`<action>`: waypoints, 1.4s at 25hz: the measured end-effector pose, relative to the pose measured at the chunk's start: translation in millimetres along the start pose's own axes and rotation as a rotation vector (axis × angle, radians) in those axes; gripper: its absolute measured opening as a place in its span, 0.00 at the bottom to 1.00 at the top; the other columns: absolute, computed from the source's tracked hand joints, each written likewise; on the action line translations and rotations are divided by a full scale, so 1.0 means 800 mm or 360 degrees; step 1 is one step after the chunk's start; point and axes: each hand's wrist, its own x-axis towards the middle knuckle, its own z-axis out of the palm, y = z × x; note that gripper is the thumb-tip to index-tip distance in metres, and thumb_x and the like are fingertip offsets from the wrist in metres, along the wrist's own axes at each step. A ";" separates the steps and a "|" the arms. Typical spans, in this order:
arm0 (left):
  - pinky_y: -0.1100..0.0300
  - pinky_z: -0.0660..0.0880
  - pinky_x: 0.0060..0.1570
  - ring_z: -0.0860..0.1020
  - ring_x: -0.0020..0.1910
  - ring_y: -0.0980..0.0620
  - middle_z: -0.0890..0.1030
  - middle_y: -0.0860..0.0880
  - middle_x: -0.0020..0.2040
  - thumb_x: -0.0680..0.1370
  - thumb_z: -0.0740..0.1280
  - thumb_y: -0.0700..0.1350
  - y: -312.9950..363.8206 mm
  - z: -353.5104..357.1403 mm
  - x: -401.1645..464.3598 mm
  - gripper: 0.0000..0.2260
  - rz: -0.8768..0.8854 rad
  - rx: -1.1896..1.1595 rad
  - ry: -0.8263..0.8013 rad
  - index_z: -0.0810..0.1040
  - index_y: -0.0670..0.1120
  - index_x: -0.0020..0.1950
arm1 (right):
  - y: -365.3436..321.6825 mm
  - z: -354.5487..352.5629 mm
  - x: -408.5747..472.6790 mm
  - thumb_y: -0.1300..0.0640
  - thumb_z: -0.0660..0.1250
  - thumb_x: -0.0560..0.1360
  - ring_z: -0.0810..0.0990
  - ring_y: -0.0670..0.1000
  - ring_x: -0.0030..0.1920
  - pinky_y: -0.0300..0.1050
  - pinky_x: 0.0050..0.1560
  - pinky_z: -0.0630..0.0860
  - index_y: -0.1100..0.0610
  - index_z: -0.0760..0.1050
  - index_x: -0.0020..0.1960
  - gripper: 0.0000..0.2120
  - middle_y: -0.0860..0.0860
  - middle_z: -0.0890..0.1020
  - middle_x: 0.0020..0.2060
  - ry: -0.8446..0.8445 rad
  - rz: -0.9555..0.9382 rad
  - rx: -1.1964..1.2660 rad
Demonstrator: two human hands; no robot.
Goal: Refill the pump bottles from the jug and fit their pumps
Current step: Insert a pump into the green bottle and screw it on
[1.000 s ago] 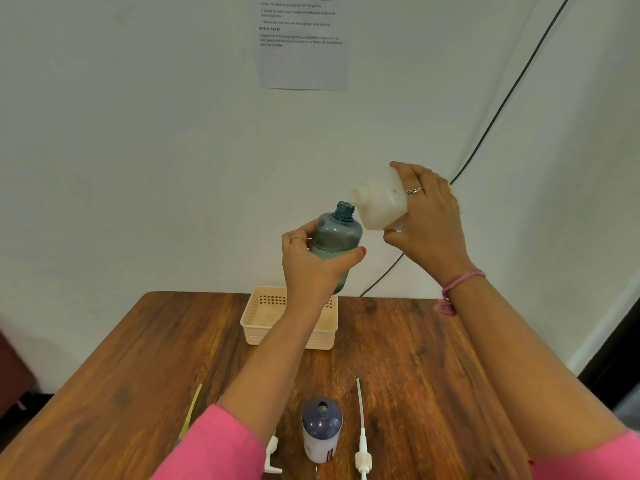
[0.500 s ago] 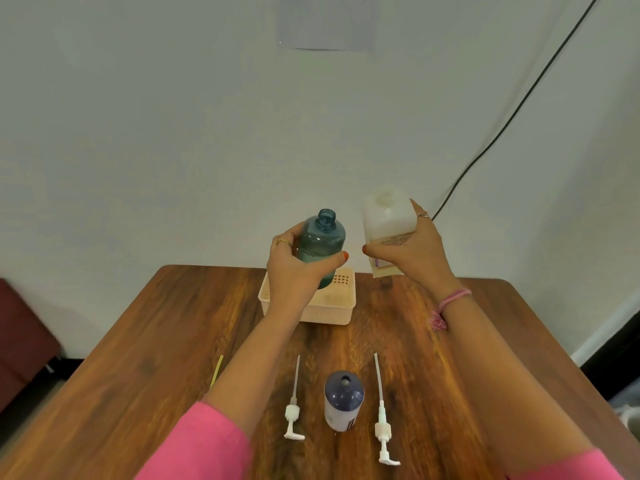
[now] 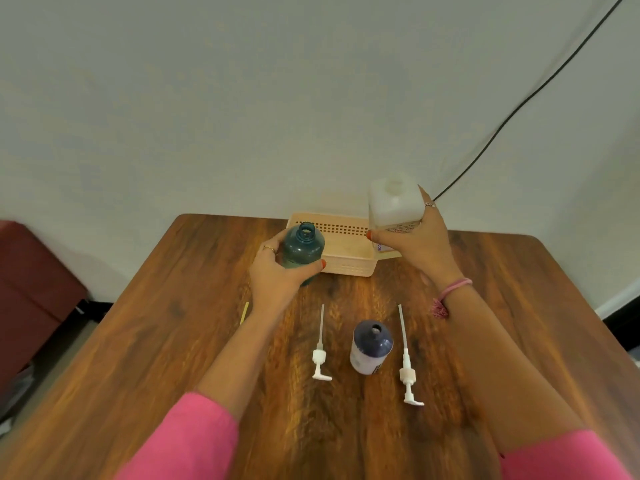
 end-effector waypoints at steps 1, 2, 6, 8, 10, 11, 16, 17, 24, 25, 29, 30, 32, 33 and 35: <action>0.61 0.73 0.57 0.74 0.60 0.56 0.78 0.54 0.61 0.60 0.82 0.47 -0.014 -0.005 -0.003 0.34 -0.0027 0.0029 -0.0009 0.75 0.51 0.65 | 0.005 0.005 -0.004 0.50 0.81 0.53 0.77 0.51 0.58 0.56 0.52 0.80 0.46 0.71 0.63 0.40 0.51 0.78 0.57 0.0003 0.0005 0.0000; 0.60 0.72 0.58 0.74 0.60 0.56 0.78 0.54 0.61 0.60 0.81 0.46 -0.027 -0.008 -0.007 0.34 -0.0063 0.0054 -0.0023 0.75 0.52 0.65 | 0.007 0.008 -0.009 0.50 0.81 0.54 0.77 0.51 0.58 0.55 0.53 0.80 0.47 0.70 0.63 0.39 0.50 0.78 0.57 0.0012 0.0008 -0.0017; 0.62 0.70 0.56 0.74 0.59 0.55 0.78 0.53 0.59 0.62 0.81 0.43 -0.079 -0.016 -0.023 0.32 -0.0231 0.0101 -0.0081 0.76 0.52 0.64 | 0.020 0.019 -0.022 0.56 0.81 0.58 0.77 0.50 0.58 0.49 0.54 0.80 0.45 0.69 0.60 0.35 0.49 0.78 0.57 0.0028 0.0039 -0.0048; 0.62 0.69 0.55 0.74 0.58 0.56 0.78 0.53 0.58 0.63 0.80 0.41 -0.101 -0.017 -0.031 0.31 -0.0324 0.0102 -0.0096 0.76 0.51 0.63 | 0.027 0.021 -0.028 0.58 0.81 0.59 0.78 0.49 0.57 0.45 0.52 0.80 0.46 0.69 0.60 0.35 0.49 0.78 0.56 0.0023 0.0052 -0.0069; 0.62 0.68 0.56 0.72 0.57 0.56 0.77 0.53 0.58 0.63 0.80 0.40 -0.120 -0.016 -0.036 0.31 -0.0422 0.0125 -0.0093 0.75 0.49 0.64 | 0.042 0.022 -0.032 0.55 0.81 0.58 0.78 0.48 0.57 0.47 0.52 0.80 0.48 0.70 0.62 0.35 0.49 0.79 0.56 0.0005 0.0083 -0.0094; 0.62 0.68 0.56 0.71 0.57 0.56 0.77 0.53 0.57 0.63 0.80 0.40 -0.128 -0.015 -0.038 0.31 -0.0460 0.0144 -0.0093 0.75 0.48 0.65 | 0.049 0.022 -0.035 0.53 0.81 0.57 0.79 0.48 0.57 0.48 0.52 0.80 0.48 0.71 0.62 0.36 0.49 0.79 0.56 0.0000 0.0112 -0.0106; 0.54 0.72 0.62 0.74 0.61 0.51 0.78 0.49 0.61 0.63 0.80 0.40 -0.167 -0.009 -0.042 0.33 -0.0592 0.0185 -0.0112 0.73 0.48 0.66 | 0.083 0.022 -0.049 0.48 0.80 0.58 0.81 0.48 0.55 0.45 0.49 0.82 0.52 0.73 0.62 0.35 0.50 0.81 0.54 -0.0007 0.0241 -0.0161; 0.54 0.71 0.63 0.74 0.61 0.50 0.78 0.49 0.61 0.63 0.80 0.40 -0.172 -0.008 -0.043 0.33 -0.0611 0.0196 -0.0111 0.73 0.48 0.66 | 0.087 0.022 -0.052 0.50 0.80 0.58 0.81 0.48 0.54 0.40 0.48 0.81 0.52 0.74 0.62 0.34 0.50 0.81 0.53 -0.0004 0.0252 -0.0154; 0.59 0.69 0.58 0.73 0.62 0.50 0.77 0.47 0.64 0.64 0.79 0.40 -0.190 -0.002 -0.044 0.35 -0.0717 0.0176 -0.0099 0.71 0.47 0.69 | 0.097 0.020 -0.066 0.48 0.78 0.58 0.82 0.47 0.53 0.39 0.46 0.81 0.53 0.73 0.63 0.35 0.50 0.81 0.53 0.0014 0.0280 -0.0098; 0.60 0.69 0.58 0.73 0.63 0.50 0.76 0.47 0.64 0.64 0.79 0.40 -0.190 -0.002 -0.043 0.35 -0.0726 0.0182 -0.0106 0.71 0.47 0.69 | 0.098 0.019 -0.068 0.48 0.79 0.59 0.82 0.47 0.53 0.40 0.46 0.81 0.52 0.73 0.63 0.35 0.50 0.81 0.53 0.0021 0.0288 -0.0081; 0.55 0.68 0.63 0.71 0.66 0.46 0.73 0.46 0.68 0.64 0.80 0.40 -0.185 -0.002 -0.044 0.40 -0.0760 0.0207 -0.0146 0.66 0.46 0.72 | 0.099 0.014 -0.079 0.55 0.79 0.62 0.82 0.46 0.51 0.41 0.45 0.82 0.54 0.72 0.63 0.32 0.51 0.81 0.52 0.0047 0.0294 -0.0073; 0.54 0.67 0.65 0.69 0.68 0.46 0.71 0.45 0.70 0.63 0.80 0.40 -0.184 -0.002 -0.046 0.44 -0.0782 0.0238 -0.0149 0.62 0.44 0.74 | 0.099 0.011 -0.082 0.57 0.79 0.63 0.82 0.46 0.51 0.41 0.45 0.82 0.55 0.72 0.63 0.31 0.50 0.81 0.51 0.0060 0.0308 -0.0068; 0.51 0.65 0.68 0.66 0.71 0.44 0.65 0.43 0.73 0.62 0.81 0.41 -0.183 0.000 -0.058 0.49 -0.0890 0.0305 -0.0098 0.56 0.41 0.76 | 0.100 0.005 -0.087 0.60 0.79 0.64 0.81 0.44 0.50 0.40 0.46 0.82 0.53 0.72 0.62 0.30 0.47 0.81 0.50 0.0094 0.0337 -0.0048; 0.49 0.66 0.67 0.66 0.71 0.43 0.65 0.42 0.73 0.62 0.81 0.42 -0.183 0.002 -0.068 0.50 -0.0971 0.0322 -0.0052 0.56 0.41 0.76 | 0.101 0.001 -0.090 0.60 0.79 0.64 0.81 0.44 0.50 0.39 0.46 0.82 0.53 0.71 0.63 0.31 0.46 0.80 0.51 0.0105 0.0346 -0.0038; 0.48 0.72 0.63 0.71 0.65 0.43 0.69 0.41 0.68 0.62 0.81 0.44 -0.181 0.007 -0.093 0.46 -0.1133 0.0278 0.0019 0.60 0.41 0.74 | 0.106 -0.009 -0.097 0.60 0.78 0.64 0.81 0.45 0.52 0.41 0.47 0.81 0.53 0.70 0.65 0.32 0.47 0.79 0.52 0.0120 0.0362 -0.0038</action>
